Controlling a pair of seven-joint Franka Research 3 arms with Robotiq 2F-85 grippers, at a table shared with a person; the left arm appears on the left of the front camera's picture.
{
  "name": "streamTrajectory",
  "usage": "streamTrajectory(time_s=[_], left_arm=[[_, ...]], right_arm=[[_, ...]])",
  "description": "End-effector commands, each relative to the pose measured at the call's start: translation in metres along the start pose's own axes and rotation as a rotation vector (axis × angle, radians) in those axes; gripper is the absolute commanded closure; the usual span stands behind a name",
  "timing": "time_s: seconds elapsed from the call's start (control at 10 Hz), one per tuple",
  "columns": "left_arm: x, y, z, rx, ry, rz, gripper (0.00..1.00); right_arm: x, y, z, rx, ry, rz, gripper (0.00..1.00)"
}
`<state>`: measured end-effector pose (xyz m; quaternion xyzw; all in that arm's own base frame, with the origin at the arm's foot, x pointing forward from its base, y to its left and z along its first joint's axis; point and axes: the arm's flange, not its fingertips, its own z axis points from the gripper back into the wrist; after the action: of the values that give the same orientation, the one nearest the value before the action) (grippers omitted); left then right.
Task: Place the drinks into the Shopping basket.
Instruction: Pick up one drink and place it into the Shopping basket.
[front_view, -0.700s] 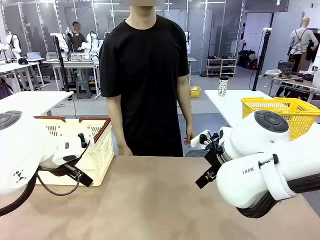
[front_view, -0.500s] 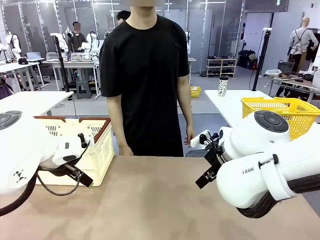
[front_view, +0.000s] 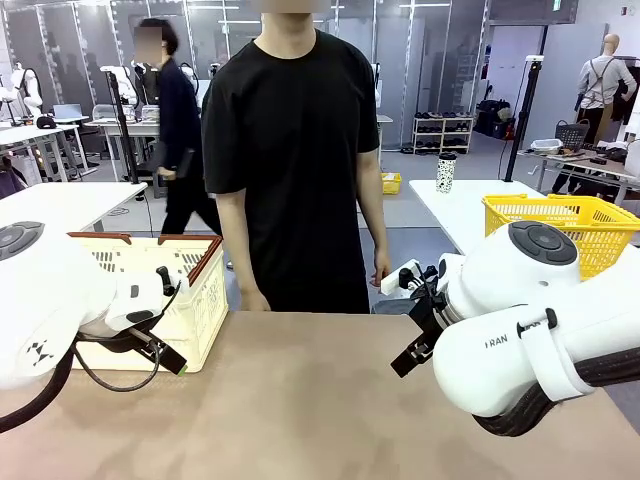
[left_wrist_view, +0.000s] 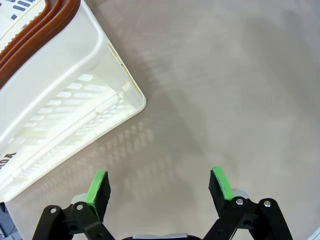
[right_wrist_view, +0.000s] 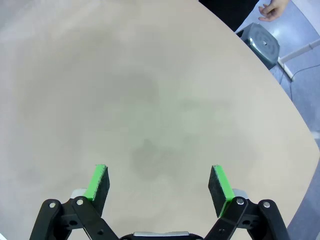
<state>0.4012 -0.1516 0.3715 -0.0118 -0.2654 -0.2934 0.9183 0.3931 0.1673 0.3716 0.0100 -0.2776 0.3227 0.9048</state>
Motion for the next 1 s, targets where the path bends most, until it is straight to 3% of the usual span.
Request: streamTrajectory(time_s=[0.0, 0.9], left_arm=[[0.000, 0.001, 0.000, 0.000, 0.000, 0.001, 0.00], [0.004, -0.005, 0.007, -0.031, -0.017, 0.007, 0.00]], right_arm=[[0.000, 0.000, 0.000, 0.001, 0.000, -0.003, 0.00], [0.008, 0.009, 0.012, 0.012, -0.032, -0.021, 0.00]])
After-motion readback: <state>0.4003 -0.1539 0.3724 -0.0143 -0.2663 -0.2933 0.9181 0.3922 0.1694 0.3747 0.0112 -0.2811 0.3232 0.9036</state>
